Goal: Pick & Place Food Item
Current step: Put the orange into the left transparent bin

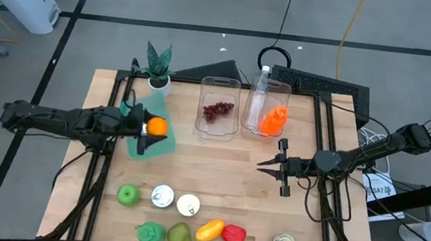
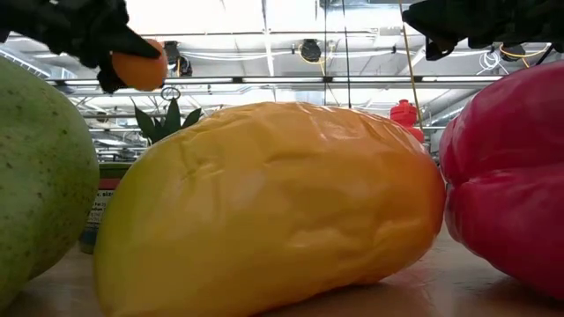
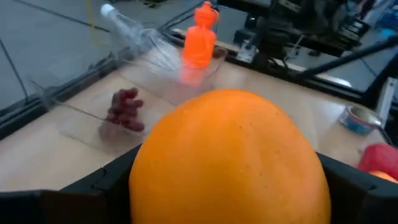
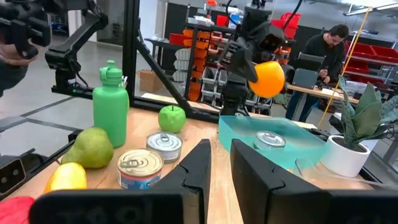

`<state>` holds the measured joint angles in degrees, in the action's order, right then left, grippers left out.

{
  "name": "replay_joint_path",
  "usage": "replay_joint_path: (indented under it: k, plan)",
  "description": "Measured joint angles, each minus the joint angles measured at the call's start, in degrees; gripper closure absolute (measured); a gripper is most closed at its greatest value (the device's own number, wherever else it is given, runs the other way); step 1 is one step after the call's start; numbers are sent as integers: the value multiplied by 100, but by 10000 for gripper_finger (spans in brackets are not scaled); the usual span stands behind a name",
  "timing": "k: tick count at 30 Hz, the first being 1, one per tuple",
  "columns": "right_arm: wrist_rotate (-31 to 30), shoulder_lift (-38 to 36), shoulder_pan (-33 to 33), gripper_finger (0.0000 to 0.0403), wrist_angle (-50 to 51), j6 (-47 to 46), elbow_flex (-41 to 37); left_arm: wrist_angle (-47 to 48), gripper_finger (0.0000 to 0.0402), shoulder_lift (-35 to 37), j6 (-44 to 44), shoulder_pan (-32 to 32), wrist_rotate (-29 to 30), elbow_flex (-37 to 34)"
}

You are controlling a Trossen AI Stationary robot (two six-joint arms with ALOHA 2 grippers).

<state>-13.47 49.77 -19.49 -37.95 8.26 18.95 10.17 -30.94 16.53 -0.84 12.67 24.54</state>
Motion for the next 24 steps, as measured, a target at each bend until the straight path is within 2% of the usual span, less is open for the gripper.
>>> replay_joint_path:
  k: [6, 14, 19, 24]
  plan:
    - [2, 1, 0, 353, -125, 45, 1, -51, 61, -1291, -269, 444, -43, 1178]
    - [2, 0, 0, 353, -100, 39, 1, 1383, 76, -4467, -743, 1479, -664, 3722]
    - [2, 1, 0, 353, -79, 39, 0, 1863, 66, -6425, -851, 1884, -1061, 5206]
    - [2, 1, 0, 353, -77, 38, 0, 2160, 61, -7764, -941, 2026, -1392, 6192]
